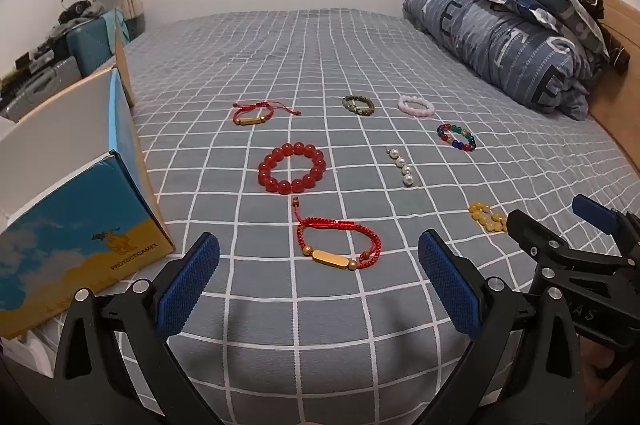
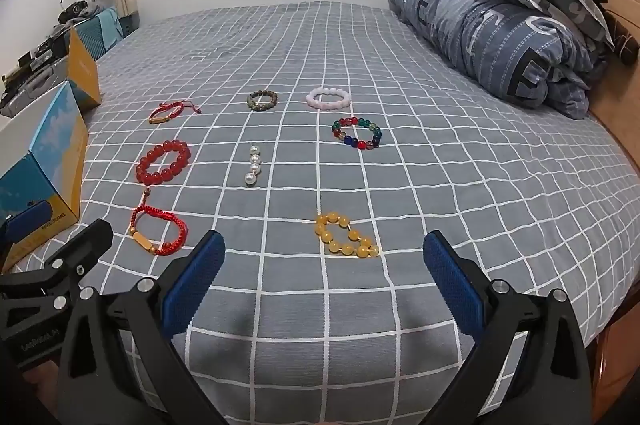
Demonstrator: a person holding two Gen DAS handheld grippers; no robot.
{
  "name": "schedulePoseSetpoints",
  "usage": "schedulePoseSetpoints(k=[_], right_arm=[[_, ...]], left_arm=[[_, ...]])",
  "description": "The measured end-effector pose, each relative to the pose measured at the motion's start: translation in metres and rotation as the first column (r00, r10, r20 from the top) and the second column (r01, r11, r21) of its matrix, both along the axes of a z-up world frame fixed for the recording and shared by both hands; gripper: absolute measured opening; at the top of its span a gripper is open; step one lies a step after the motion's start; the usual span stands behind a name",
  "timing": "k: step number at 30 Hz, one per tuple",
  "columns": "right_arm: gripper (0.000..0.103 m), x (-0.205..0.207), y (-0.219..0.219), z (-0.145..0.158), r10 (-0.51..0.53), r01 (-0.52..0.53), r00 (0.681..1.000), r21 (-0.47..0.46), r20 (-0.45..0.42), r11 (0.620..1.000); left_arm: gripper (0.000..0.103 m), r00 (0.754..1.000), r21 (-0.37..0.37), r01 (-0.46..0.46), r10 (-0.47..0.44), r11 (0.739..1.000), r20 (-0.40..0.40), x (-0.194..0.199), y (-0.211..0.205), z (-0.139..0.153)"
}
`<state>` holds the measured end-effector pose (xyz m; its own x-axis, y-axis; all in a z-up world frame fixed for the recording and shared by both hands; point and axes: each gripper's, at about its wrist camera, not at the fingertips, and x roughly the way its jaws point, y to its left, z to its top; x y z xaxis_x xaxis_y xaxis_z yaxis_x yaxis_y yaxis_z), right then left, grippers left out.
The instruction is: Organize jewelry
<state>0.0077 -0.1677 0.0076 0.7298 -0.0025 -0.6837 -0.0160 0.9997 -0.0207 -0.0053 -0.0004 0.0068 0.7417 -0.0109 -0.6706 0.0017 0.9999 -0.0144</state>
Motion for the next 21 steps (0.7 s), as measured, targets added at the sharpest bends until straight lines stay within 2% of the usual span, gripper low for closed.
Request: schedulePoseSetpoints(k=[16, 21], right_arm=[[0.095, -0.0005, -0.0001, -0.0005, 0.0, 0.0, 1.0, -0.004, 0.01, 1.0], [0.095, -0.0004, -0.0004, -0.0004, 0.0, 0.0, 1.0, -0.003, 0.01, 1.0]], left_arm=[[0.097, 1.0, 0.023, 0.015, -0.014, 1.0, -0.022, 0.002, -0.0037, -0.0043], [0.097, 1.0, 0.015, 0.007, -0.007, 1.0, -0.007, 0.0001, -0.0029, -0.0032]])
